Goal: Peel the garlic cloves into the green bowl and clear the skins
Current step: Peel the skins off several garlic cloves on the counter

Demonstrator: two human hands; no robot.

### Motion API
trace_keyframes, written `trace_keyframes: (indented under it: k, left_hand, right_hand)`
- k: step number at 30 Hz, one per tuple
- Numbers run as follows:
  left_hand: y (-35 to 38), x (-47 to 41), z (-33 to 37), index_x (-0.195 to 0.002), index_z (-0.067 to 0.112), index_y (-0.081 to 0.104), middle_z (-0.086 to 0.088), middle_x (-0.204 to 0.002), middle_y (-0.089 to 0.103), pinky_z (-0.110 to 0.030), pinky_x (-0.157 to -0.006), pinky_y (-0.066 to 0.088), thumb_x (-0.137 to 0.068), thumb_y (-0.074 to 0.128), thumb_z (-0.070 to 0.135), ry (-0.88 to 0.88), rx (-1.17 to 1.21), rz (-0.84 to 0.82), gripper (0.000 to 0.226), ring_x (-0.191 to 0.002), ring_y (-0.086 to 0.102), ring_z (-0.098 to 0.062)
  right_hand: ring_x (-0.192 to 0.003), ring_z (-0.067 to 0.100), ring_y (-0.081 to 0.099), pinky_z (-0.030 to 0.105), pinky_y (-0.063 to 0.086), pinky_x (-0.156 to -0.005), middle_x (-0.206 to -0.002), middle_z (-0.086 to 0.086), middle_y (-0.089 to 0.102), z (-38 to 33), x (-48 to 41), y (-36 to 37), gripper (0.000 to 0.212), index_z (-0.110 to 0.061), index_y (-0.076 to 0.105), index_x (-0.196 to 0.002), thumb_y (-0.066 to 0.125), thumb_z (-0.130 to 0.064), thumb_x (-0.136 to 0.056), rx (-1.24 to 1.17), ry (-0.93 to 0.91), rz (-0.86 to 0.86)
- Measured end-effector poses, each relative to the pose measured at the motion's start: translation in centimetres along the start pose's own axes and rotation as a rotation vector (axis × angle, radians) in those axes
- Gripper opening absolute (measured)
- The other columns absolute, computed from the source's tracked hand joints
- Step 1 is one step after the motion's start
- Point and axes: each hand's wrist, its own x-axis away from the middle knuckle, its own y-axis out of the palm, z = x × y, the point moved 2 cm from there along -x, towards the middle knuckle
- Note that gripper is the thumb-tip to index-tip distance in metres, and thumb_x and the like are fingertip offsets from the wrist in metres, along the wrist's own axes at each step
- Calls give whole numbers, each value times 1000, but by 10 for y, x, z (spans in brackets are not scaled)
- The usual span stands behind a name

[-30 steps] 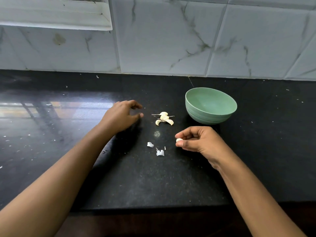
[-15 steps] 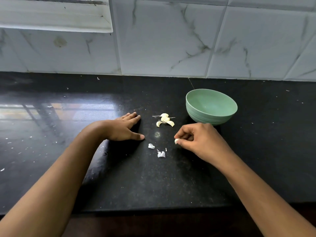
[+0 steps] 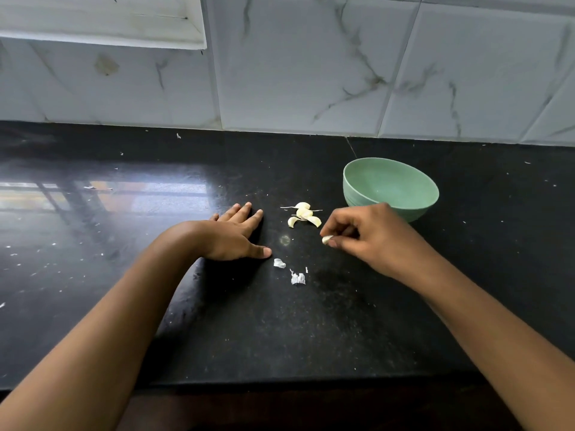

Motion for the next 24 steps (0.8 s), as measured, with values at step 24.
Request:
trace_keyframes:
  k: [24]
  left_hand:
    - [-7,10,11,-152,20,9,-1,-160,5,-38,-115,17,-92,45,56,16,-90,130,78,-146,4,-21]
  right_hand:
    - [-65,7,54,22,40,-59,-73,-11,57,15,-7,44,13,-15,62,-72,72,-6,-74,47,-263,151]
